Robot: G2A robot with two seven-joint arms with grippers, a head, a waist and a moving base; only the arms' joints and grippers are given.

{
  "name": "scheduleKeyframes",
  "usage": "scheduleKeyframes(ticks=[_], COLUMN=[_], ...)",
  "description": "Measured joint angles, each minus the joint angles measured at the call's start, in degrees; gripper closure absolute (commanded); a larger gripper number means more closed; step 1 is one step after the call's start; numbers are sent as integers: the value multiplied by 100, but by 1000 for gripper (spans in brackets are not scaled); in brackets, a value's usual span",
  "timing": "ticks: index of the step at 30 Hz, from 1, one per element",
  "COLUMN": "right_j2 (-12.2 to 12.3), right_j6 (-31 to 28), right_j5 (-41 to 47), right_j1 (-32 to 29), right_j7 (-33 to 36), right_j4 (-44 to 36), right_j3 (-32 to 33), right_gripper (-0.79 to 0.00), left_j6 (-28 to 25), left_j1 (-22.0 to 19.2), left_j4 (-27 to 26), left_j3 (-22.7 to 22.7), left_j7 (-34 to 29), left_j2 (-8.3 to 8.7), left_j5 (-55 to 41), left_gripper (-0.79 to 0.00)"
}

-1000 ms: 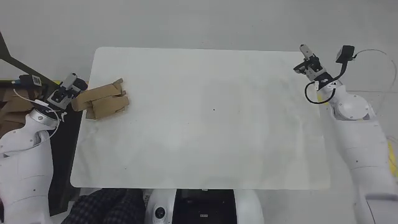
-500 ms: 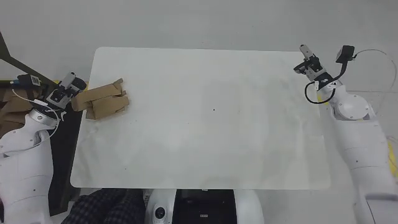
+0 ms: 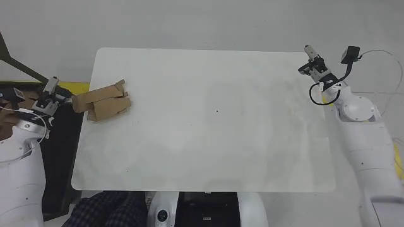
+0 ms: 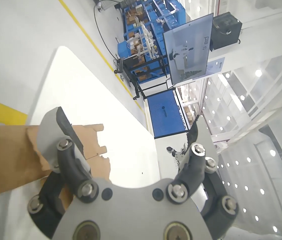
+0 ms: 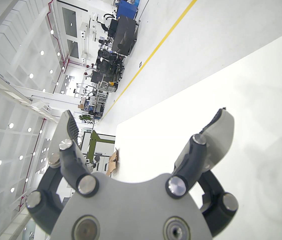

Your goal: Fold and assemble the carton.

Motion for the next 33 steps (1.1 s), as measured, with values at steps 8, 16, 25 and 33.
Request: scheduleKeyframes(ticks=[8,16,25,33], right_j2=[0,0,0,0], right_j6=[0,0,0,0], right_j5=[0,0,0,0], right_j1=[0,0,0,0], right_j7=[0,0,0,0], right_j4=[0,0,0,0], right_j3=[0,0,0,0], right_gripper=[-785,-785,-785,-785], left_j6=[-467,-638,-940,-1359], left_j1=[-95,-850,-1591,-1844], left_j4=[898,2268,3373,3787], left_j3=[-181,175,718,911], left_j7=[352,1143,2067,1800], left_j2=[96,176,215,248], left_j5=[343,1459,2745,2855], left_gripper=[-785,-785,-785,-437])
